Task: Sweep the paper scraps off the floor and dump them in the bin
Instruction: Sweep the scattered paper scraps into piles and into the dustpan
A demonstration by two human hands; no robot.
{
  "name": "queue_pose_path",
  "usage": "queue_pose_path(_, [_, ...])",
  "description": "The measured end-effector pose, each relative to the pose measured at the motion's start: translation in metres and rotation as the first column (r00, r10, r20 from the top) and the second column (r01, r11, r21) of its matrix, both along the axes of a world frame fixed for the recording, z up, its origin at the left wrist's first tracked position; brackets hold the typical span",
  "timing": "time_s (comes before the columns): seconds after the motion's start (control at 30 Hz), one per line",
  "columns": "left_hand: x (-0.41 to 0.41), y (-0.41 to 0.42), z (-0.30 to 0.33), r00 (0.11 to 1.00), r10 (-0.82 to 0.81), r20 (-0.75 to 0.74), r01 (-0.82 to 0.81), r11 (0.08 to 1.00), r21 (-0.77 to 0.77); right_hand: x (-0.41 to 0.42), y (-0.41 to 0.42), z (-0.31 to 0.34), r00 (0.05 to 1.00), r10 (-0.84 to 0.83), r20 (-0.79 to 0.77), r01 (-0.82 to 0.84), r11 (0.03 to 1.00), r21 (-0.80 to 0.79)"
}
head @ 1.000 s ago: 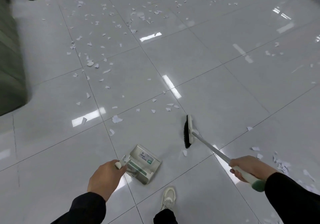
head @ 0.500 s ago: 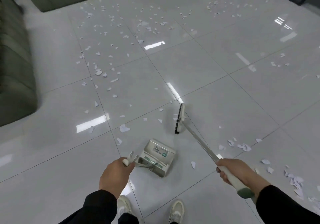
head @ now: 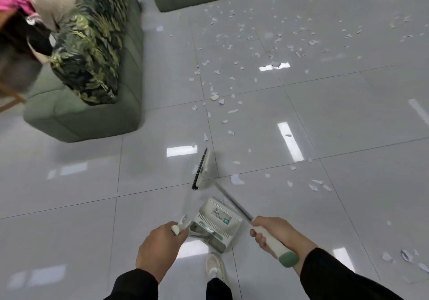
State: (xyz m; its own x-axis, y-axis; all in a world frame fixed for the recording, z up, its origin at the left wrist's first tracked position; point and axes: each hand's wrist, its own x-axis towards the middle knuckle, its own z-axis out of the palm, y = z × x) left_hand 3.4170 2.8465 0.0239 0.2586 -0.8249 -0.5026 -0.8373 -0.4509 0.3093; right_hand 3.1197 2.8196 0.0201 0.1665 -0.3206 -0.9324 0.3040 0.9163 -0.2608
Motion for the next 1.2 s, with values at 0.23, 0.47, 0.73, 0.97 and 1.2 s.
queue_pose_path(0.23, [0.103, -0.045, -0.005, 0.993, -0.05, 0.107, 0.046, 0.998, 0.039, 0.117, -0.064, -0.047, 0.989, 0.09, 0.115, -0.103, 0.989, 0.108])
queue_pose_path(0.47, [0.128, -0.083, -0.025, 0.99, -0.115, 0.087, 0.109, 0.991, 0.073, 0.091, -0.084, -0.056, 0.999, 0.036, -0.034, -0.03, 0.989, 0.144])
queue_pose_path(0.73, [0.063, -0.135, -0.035, 0.992, -0.115, -0.06, 0.119, 0.991, 0.062, -0.049, -0.071, -0.026, 0.952, 0.019, -0.305, 0.023, 0.991, 0.132])
queue_pose_path(0.97, [0.009, -0.15, -0.031, 0.943, -0.332, -0.029, 0.333, 0.942, 0.043, -0.111, -0.059, -0.019, 0.865, 0.01, -0.501, 0.042, 0.995, 0.092])
queue_pose_path(1.2, [-0.034, -0.146, -0.003, 0.909, -0.417, 0.021, 0.417, 0.909, 0.009, -0.127, -0.016, 0.026, 0.891, -0.004, -0.454, 0.024, 0.999, 0.039])
